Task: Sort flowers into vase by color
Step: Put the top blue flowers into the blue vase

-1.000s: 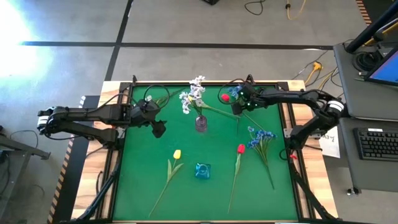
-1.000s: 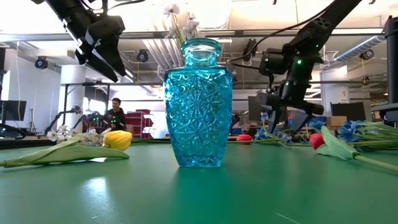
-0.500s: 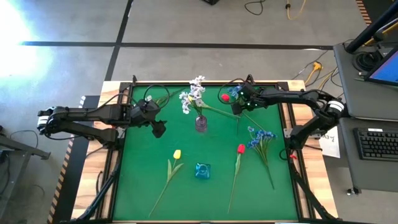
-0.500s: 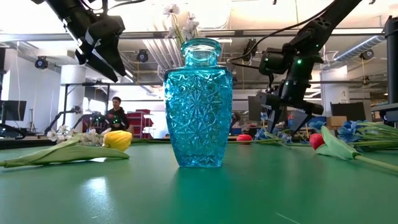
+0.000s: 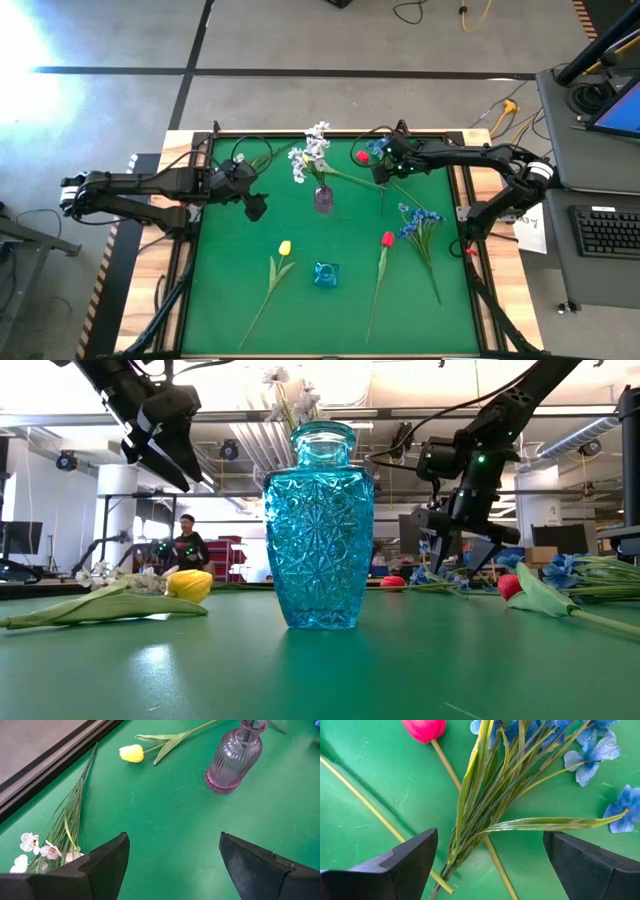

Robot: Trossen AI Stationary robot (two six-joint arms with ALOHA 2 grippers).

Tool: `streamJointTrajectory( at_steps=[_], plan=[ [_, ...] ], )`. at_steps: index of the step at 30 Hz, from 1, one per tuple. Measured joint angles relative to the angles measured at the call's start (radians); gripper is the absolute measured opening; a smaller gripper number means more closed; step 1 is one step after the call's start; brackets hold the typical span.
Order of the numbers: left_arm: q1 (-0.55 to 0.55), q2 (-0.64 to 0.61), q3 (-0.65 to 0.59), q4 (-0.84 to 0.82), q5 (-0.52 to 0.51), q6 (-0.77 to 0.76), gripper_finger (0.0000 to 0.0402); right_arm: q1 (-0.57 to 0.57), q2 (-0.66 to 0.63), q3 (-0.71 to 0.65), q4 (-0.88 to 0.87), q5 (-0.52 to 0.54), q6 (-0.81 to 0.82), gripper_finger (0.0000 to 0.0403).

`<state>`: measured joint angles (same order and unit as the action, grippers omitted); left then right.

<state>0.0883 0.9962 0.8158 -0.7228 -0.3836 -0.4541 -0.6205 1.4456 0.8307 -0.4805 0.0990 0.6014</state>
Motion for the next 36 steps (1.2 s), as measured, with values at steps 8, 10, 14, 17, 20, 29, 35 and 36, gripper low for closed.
streamJointTrajectory(
  at_steps=[8, 10, 14, 17, 20, 29, 35, 36],
  plan=[
    [0.0, 0.0, 0.0, 0.031, 0.0, 0.0, 0.0295, 0.0, 0.0, 0.0, 0.05, 0.007, 0.007, 0.0354],
    [0.0, 0.0, 0.0, 0.037, 0.0, 0.0, 0.0295, 0.0, 0.0, 0.0, 0.055, 0.007, 0.007, 0.0354],
    [0.0, 0.0, 0.0, 0.036, 0.0, -0.013, 0.0295, -0.002, 0.0, 0.0, 0.049, 0.007, -0.012, 0.0354],
    [0.0, 0.0, 0.0, 0.034, 0.0, -0.035, 0.0295, -0.002, 0.0, 0.0, 0.03, 0.007, -0.02, 0.0354],
    [0.0, 0.0, 0.0, 0.035, 0.0, -0.065, 0.0295, -0.002, 0.0, 0.0, -0.008, 0.007, -0.027, 0.0354],
    [-0.002, 0.0, -0.001, 0.052, 0.0, -0.157, 0.0295, -0.002, -0.025, 0.0, -0.055, 0.006, -0.038, 0.0354],
    [-0.007, 0.0, -0.001, 0.039, 0.0, -0.158, 0.0295, -0.002, -0.104, -0.001, -0.086, 0.011, -0.005, 0.0354],
    [-0.012, 0.0, -0.001, 0.034, 0.0, -0.159, 0.0295, -0.002, -0.12, -0.001, -0.085, 0.011, 0.001, 0.0354]
  ],
)
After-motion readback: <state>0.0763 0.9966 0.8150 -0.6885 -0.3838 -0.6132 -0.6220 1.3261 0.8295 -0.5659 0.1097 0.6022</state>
